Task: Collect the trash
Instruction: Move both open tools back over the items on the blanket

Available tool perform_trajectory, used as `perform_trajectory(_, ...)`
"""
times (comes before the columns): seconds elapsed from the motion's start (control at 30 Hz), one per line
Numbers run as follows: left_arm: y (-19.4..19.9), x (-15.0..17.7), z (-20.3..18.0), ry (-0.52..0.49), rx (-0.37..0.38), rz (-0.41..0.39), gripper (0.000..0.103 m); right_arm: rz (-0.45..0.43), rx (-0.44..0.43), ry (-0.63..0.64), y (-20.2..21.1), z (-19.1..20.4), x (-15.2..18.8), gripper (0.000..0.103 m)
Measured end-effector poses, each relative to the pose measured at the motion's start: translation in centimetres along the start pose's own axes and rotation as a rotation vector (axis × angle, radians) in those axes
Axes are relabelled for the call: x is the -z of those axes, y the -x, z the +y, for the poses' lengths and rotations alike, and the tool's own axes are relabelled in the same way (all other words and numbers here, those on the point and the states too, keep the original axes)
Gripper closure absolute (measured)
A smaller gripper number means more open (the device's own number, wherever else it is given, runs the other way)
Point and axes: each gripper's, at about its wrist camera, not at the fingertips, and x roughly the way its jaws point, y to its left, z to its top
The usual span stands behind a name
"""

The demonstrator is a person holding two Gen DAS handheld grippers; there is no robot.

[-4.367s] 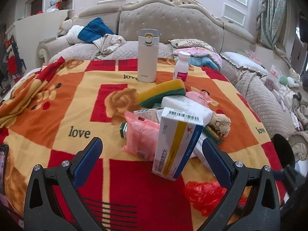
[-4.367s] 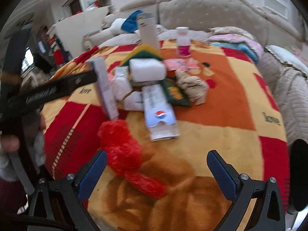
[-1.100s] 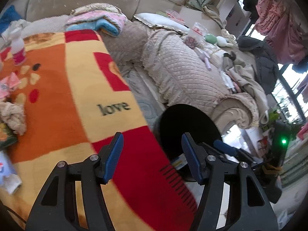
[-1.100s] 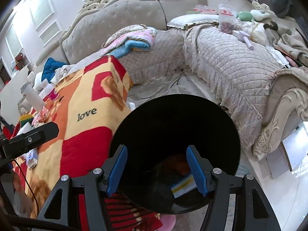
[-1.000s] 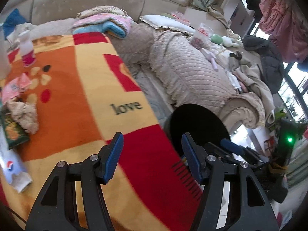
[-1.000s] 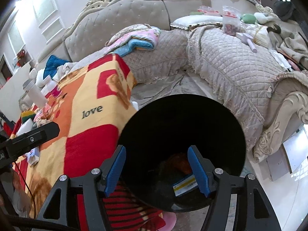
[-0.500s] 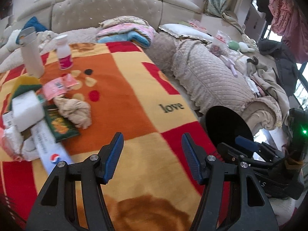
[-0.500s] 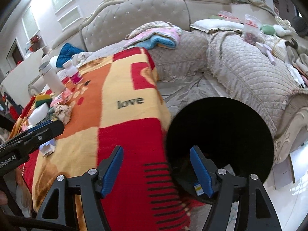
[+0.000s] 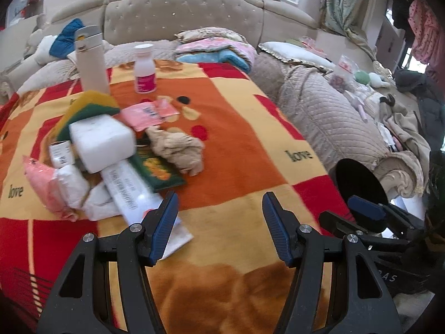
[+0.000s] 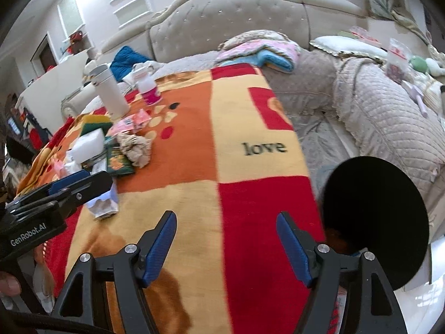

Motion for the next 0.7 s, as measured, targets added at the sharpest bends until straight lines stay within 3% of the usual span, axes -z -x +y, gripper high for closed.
perform_trajectory(0.7, 3.4, 2.5, 14.3, 0.166, -0.157, 0.016, 0.042, 0.086, -0.185, 0.17, -4.7, 11.8, -0.5, 0.028)
